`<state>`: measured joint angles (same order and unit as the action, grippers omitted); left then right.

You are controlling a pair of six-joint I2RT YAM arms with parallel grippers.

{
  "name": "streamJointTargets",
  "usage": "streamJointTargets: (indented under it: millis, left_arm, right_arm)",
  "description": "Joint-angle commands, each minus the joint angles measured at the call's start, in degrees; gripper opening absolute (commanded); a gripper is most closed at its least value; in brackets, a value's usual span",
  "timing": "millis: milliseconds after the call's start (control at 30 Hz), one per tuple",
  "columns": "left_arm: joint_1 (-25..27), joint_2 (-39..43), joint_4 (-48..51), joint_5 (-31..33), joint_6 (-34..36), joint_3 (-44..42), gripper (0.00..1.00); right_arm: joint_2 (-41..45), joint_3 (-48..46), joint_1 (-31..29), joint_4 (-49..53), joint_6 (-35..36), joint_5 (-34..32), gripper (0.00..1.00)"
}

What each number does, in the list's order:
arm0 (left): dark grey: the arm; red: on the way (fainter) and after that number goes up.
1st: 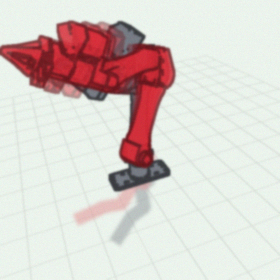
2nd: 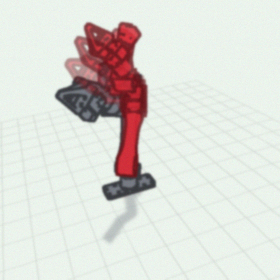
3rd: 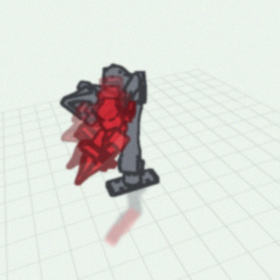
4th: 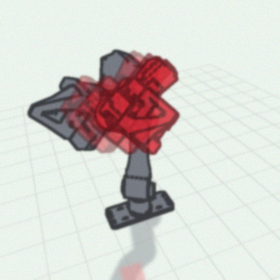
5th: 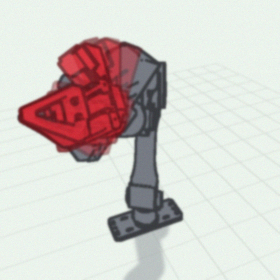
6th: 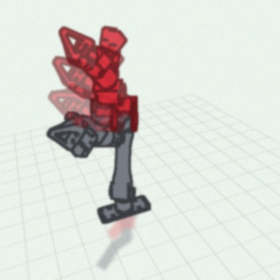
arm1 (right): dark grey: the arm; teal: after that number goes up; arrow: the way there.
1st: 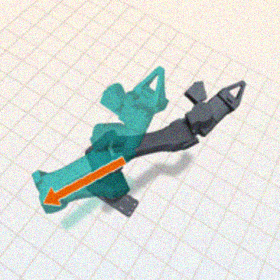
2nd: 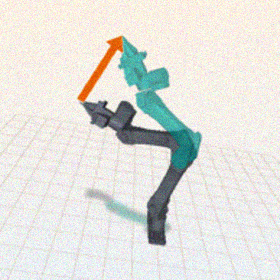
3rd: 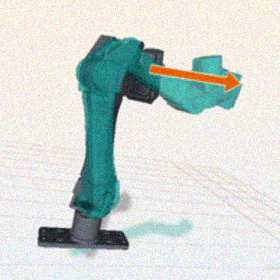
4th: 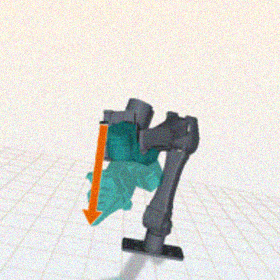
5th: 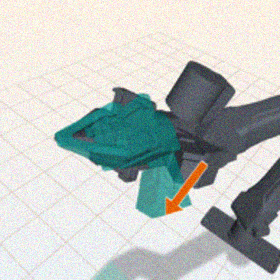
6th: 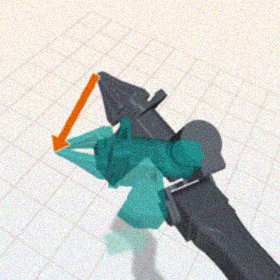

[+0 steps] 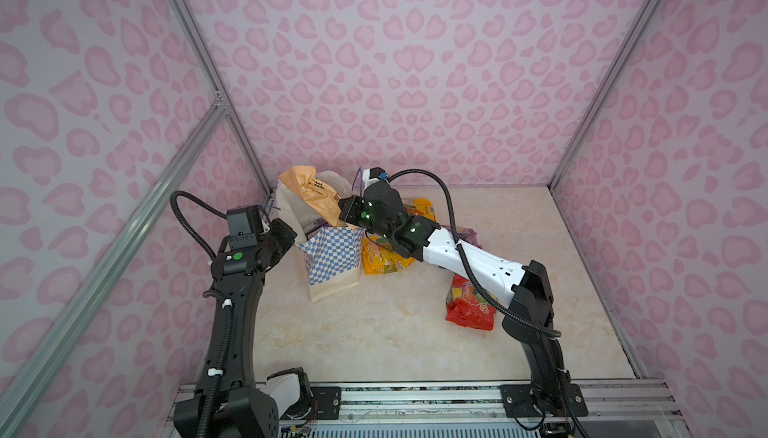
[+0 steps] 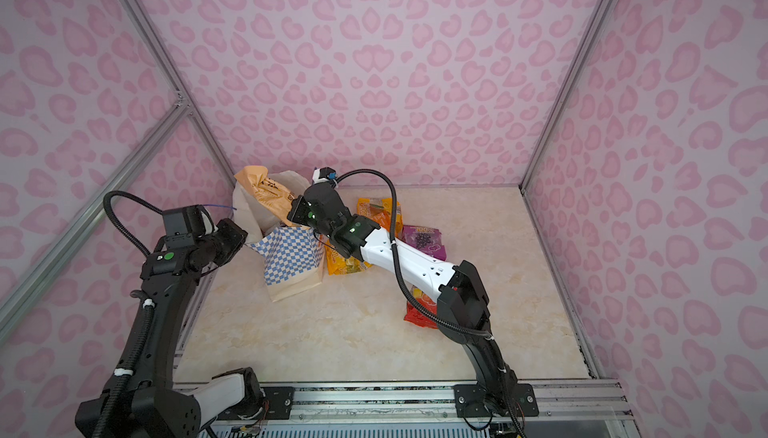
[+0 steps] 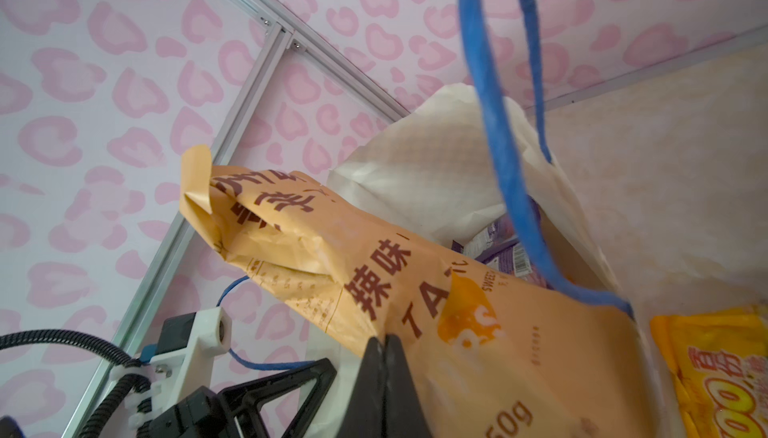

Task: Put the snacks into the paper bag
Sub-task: 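Push the tan chip bag down into the paper bag with the right gripper, then open the right gripper and draw it back out of the paper bag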

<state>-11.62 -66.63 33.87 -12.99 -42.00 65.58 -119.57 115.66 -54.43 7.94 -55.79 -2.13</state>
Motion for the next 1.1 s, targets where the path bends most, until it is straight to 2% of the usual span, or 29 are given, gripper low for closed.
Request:
streamJointTargets:
  millis: [0,167,400,667,733,833,1000,1067]
  left_arm:
    - [-0.07,-0.15,-2.23,1.92,-1.30,-0.56,0.07]
    - [-0.07,-0.15,-3.19,1.40,-1.64,-0.59,0.07]
    - [-0.07,0.58,-3.17,1.58,-1.33,0.06,0.07]
    - [-0.07,0.28,-2.93,1.66,-0.85,0.95,0.08]
    - [-0.07,0.03,-2.93,1.57,-0.76,1.21,0.08]
    - [-0.07,-0.17,-2.84,1.61,-0.64,1.56,0.08]
    - [-0.07,-0.17,-2.40,2.57,0.06,1.66,0.08]
    - [-0.07,-0.30,-2.20,2.71,0.46,1.57,0.08]
  right_arm:
    - [0.26,0.53,-0.82,5.92,-3.51,-5.73,0.00]
    - [-2.79,7.26,-1.20,12.36,-4.67,-11.47,0.00]
    - [-9.70,17.34,-1.54,18.00,-7.15,-10.72,0.00]
    - [-11.27,18.31,-1.68,16.94,-8.85,-10.07,0.00]
    - [-11.39,19.90,-1.69,17.08,-8.11,-9.56,0.22]
    - [-12.63,21.50,-1.67,16.49,-5.02,-9.38,0.39]
    - [-12.34,26.58,-1.47,14.52,3.92,-7.18,0.60]
    - [-12.92,31.03,-1.05,16.40,7.41,-5.08,0.64]
